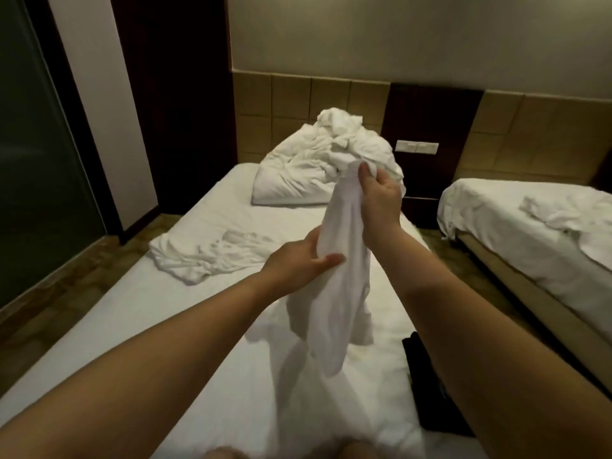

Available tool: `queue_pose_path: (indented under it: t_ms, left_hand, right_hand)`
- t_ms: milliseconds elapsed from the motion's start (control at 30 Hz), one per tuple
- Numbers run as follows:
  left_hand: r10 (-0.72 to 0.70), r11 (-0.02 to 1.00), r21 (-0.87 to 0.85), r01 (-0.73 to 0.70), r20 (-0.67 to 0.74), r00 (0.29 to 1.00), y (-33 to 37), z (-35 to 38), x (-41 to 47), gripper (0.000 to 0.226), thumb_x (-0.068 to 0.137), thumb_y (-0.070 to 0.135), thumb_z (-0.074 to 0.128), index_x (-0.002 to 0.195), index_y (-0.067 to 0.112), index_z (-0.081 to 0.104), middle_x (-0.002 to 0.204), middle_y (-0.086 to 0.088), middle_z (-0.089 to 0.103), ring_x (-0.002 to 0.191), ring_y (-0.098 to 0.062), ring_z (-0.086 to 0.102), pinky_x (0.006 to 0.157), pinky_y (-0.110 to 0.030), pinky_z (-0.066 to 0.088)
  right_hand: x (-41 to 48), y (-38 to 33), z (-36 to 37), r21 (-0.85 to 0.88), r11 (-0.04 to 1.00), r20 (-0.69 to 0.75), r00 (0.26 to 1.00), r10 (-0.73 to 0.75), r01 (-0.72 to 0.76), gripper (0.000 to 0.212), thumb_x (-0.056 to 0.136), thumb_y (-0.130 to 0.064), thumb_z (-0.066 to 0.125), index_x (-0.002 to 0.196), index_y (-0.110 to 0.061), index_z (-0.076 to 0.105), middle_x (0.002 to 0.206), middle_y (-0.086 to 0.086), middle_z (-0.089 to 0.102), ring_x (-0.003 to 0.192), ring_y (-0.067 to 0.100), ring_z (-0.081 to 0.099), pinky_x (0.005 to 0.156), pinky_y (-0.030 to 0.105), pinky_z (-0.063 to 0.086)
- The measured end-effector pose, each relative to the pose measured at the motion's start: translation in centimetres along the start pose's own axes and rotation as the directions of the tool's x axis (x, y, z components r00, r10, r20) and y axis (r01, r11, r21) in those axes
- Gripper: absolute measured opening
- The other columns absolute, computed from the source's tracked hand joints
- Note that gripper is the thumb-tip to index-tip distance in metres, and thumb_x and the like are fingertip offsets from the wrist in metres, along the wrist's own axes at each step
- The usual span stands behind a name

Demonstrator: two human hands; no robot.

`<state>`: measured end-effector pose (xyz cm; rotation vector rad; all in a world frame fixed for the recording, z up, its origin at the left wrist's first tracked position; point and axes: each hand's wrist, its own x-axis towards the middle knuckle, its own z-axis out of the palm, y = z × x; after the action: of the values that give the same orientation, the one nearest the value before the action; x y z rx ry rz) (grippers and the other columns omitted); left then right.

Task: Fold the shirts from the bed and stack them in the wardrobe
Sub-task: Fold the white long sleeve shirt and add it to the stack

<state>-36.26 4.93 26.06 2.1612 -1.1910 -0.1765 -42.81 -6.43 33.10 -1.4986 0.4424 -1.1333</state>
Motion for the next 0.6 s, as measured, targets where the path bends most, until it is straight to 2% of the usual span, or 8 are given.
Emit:
queue_pose_path:
  t_ms: [67, 100, 167, 267, 367, 433, 533, 600]
  left_hand:
    - [0.001, 1.000, -0.012, -0.001, -0.002, 1.000, 1.7, -0.4, -0.9, 0.058, 0.088, 0.052, 0.053, 0.138, 0.025, 0.039, 0.129, -0.006, 0.058, 0.112, -0.029, 0.056, 0.094, -0.038, 0.046]
    - [0.002, 1.000, -0.011, -0.002, -0.055, 0.998, 2.3, -0.7, -1.2, 0.047, 0.092, 0.046, 0.050, 0.131, 0.020, 0.049, 0.125, -0.009, 0.060, 0.110, -0.030, 0.056, 0.092, -0.039, 0.046]
    - [-0.019, 0.999, -0.053, 0.010, -0.172, 0.985, 3.3, -1.5, -1.8, 0.037, 0.097, 0.035, 0.044, 0.119, 0.010, 0.060, 0.119, -0.014, 0.063, 0.107, -0.032, 0.057, 0.089, -0.039, 0.045]
    - [-0.050, 0.978, -0.208, -0.007, -0.270, 0.961, 4.1, -3.2, -2.6, 0.028, 0.097, 0.026, 0.047, 0.101, 0.006, 0.067, 0.103, -0.015, 0.066, 0.097, -0.030, 0.058, 0.077, -0.033, 0.040]
    - [-0.080, 0.930, -0.368, -0.007, -0.219, 0.972, 3.8, -5.0, -3.5, 0.024, 0.094, 0.023, 0.053, 0.073, 0.014, 0.062, 0.072, -0.003, 0.058, 0.071, -0.018, 0.051, 0.062, -0.029, 0.036]
    - [-0.103, 0.893, -0.449, 0.016, -0.170, 0.980, 3.3, -5.9, -4.1, 0.022, 0.094, 0.027, 0.053, 0.082, 0.013, 0.065, 0.076, -0.001, 0.060, 0.073, -0.015, 0.053, 0.064, -0.026, 0.042]
    - [-0.146, 0.829, -0.558, 0.034, -0.157, 0.977, 2.6, -7.0, -4.6, 0.024, 0.096, 0.034, 0.048, 0.097, 0.017, 0.064, 0.089, 0.003, 0.064, 0.084, -0.016, 0.059, 0.076, -0.024, 0.047]
    - [-0.162, 0.833, -0.552, 0.022, -0.205, 0.965, 2.3, -7.9, -4.7, 0.024, 0.097, 0.036, 0.045, 0.098, 0.019, 0.063, 0.089, 0.005, 0.063, 0.083, -0.014, 0.059, 0.075, -0.022, 0.046]
  right_hand:
    - [-0.2, -2.1, -0.7, 0.076, 0.997, 0.035, 0.999, -0.022, 0.019, 0.021, 0.094, -0.031, 0.052, 0.088, -0.017, 0.066, 0.091, 0.005, 0.067, 0.096, 0.023, 0.062, 0.091, 0.040, 0.048]
    - [-0.2, -3.0, -1.0, 0.100, 0.994, 0.041, 0.998, -0.039, 0.035, 0.023, 0.093, -0.033, 0.053, 0.094, -0.014, 0.067, 0.099, 0.009, 0.068, 0.102, 0.026, 0.062, 0.096, 0.043, 0.047]
    - [-0.6, -4.8, -2.0, 0.101, 0.993, 0.039, 0.997, -0.067, 0.063, 0.021, 0.095, -0.031, 0.051, 0.095, -0.016, 0.066, 0.099, 0.006, 0.067, 0.103, 0.024, 0.062, 0.097, 0.044, 0.047]
    - [-1.0, -6.1, -3.9, 0.011, 0.998, 0.008, 0.998, -0.064, 0.064, 0.019, 0.097, -0.033, 0.047, 0.099, -0.021, 0.062, 0.094, -0.004, 0.063, 0.103, 0.020, 0.059, 0.097, 0.042, 0.047]
    - [-1.4, -6.5, -5.9, 0.017, 1.000, -0.003, 1.000, -0.007, 0.007, 0.023, 0.098, -0.032, 0.045, 0.109, -0.019, 0.061, 0.097, -0.005, 0.062, 0.108, 0.020, 0.057, 0.095, 0.038, 0.048]
    - [-1.7, -7.0, -6.8, 0.097, 0.994, 0.062, 0.997, 0.036, -0.042, 0.029, 0.099, -0.019, 0.044, 0.122, -0.007, 0.056, 0.109, 0.004, 0.060, 0.108, 0.021, 0.056, 0.088, 0.033, 0.050]
    - [-1.9, -6.8, -7.7, -0.083, 0.995, 0.114, 0.993, -0.040, 0.049, 0.036, 0.091, -0.001, 0.048, 0.127, -0.006, 0.054, 0.115, 0.004, 0.060, 0.109, 0.024, 0.057, 0.094, 0.036, 0.050]
    - [-1.9, -6.7, -8.1, -0.239, 0.964, 0.053, 0.993, -0.109, 0.119, 0.034, 0.088, -0.005, 0.052, 0.120, -0.013, 0.061, 0.106, -0.003, 0.065, 0.102, 0.020, 0.060, 0.093, 0.034, 0.050]
